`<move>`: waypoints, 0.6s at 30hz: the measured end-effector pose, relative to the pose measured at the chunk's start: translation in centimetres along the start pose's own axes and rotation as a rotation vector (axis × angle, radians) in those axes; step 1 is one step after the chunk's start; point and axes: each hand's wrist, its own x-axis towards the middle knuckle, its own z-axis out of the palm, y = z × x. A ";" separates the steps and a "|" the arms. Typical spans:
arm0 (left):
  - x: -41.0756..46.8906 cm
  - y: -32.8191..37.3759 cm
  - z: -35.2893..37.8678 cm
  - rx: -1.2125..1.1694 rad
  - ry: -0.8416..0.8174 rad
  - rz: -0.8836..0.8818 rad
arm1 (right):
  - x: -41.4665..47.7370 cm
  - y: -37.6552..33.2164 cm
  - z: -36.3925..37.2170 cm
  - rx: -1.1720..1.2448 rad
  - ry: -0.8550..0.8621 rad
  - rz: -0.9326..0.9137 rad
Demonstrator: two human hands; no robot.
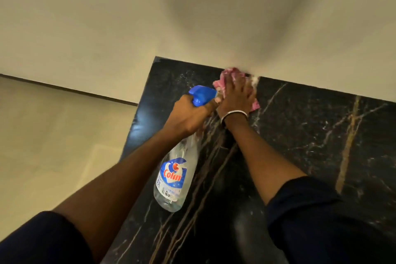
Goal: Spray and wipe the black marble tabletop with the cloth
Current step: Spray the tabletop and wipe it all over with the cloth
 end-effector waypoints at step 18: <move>-2.0 -9.3 -14.1 -0.035 0.179 -0.085 | 2.4 -19.7 3.5 -0.107 0.004 -0.406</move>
